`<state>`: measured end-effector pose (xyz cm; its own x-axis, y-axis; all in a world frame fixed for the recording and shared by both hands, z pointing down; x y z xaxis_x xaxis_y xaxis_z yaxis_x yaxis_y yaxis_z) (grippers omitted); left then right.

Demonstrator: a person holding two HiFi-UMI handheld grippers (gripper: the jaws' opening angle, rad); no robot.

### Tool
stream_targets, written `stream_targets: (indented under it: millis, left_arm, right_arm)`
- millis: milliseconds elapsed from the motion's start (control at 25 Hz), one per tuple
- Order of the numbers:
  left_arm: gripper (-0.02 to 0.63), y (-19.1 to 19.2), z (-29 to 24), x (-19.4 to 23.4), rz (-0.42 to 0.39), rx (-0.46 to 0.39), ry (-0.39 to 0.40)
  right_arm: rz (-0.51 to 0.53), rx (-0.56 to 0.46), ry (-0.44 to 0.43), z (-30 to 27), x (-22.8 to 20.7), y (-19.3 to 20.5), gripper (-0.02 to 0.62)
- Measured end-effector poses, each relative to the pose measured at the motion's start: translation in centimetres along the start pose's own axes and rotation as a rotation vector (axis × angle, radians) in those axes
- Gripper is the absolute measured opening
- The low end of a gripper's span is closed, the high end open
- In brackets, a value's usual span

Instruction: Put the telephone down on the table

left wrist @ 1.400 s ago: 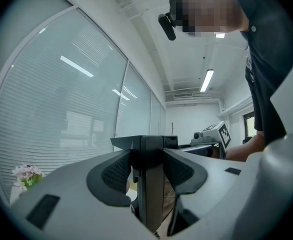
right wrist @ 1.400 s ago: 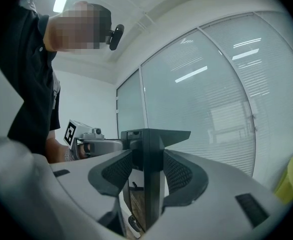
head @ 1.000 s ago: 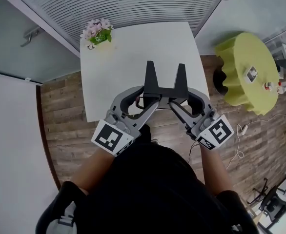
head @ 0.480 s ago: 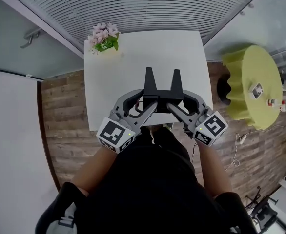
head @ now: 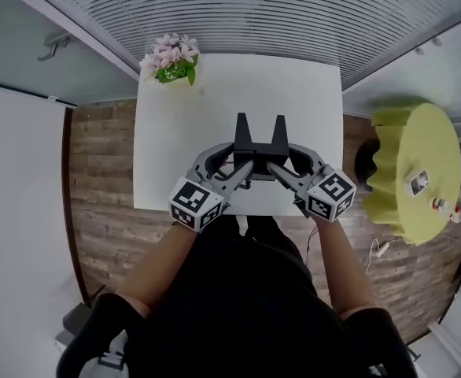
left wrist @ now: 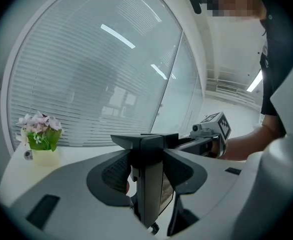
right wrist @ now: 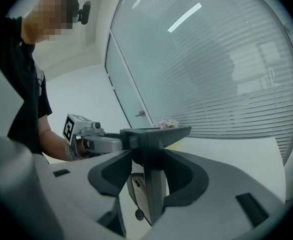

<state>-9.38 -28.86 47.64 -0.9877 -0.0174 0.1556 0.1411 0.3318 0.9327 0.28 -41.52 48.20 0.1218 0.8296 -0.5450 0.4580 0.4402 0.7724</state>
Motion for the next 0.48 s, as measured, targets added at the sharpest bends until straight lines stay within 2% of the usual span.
stream_targets:
  millis: [480]
  left_arm:
    - [0.206,4.2,-6.6,3.7,0.036,0.109,0.003]
  right_arm:
    - [-0.117,0.085,0.001,-3.2,-8.1,2.4,0.209]
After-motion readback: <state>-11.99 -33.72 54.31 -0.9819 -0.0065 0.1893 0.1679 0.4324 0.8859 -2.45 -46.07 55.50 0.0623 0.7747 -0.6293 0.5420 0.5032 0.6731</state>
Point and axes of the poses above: the fingertips, and each gripper's own axes: z backward along the fingers, x to its left, y out of its underside, the point moved 6 cm from there along z, backward along the fingers, and after that the axes turned 10 degrees about -z, right-handed, at the moved point
